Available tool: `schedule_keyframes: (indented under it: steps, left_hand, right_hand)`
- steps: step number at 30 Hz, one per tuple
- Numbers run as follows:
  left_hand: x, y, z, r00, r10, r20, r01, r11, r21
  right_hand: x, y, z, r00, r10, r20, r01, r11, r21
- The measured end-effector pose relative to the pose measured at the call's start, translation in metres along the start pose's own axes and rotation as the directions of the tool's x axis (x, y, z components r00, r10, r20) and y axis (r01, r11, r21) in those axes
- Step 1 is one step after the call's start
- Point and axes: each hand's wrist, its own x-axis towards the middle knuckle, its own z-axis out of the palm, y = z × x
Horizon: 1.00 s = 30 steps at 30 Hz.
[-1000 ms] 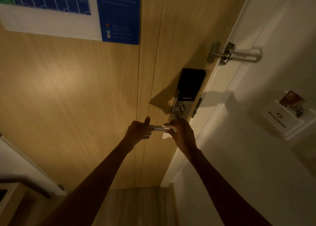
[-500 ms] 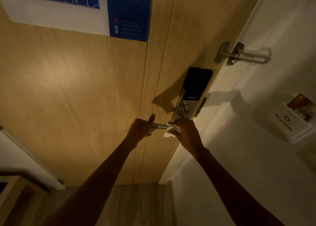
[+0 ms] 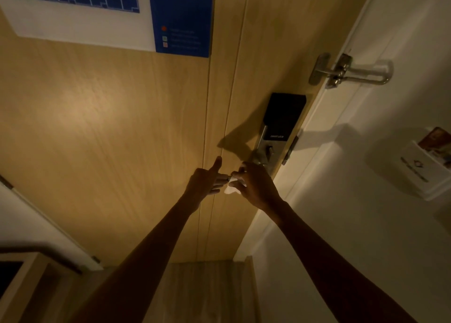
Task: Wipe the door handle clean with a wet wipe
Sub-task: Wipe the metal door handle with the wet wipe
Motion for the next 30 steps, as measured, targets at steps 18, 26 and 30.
schedule_keyframes:
  steps: [18,26,30]
  left_hand:
    - [0.000,0.003,-0.002,1.000,0.001,0.020,-0.001,1.000,0.026]
    - [0.000,0.003,-0.002,1.000,0.005,0.020,-0.005,1.000,0.031]
    - [0.003,0.002,-0.003,1.000,0.021,0.019,-0.022,0.999,0.033]
  right_hand:
    - [0.014,-0.001,-0.012,0.985,-0.027,0.171,0.043,0.995,-0.094]
    - [0.018,0.003,-0.016,0.969,0.020,0.248,-0.029,0.999,0.030]
    - [0.007,0.004,-0.002,0.996,-0.017,0.091,0.023,0.998,-0.066]
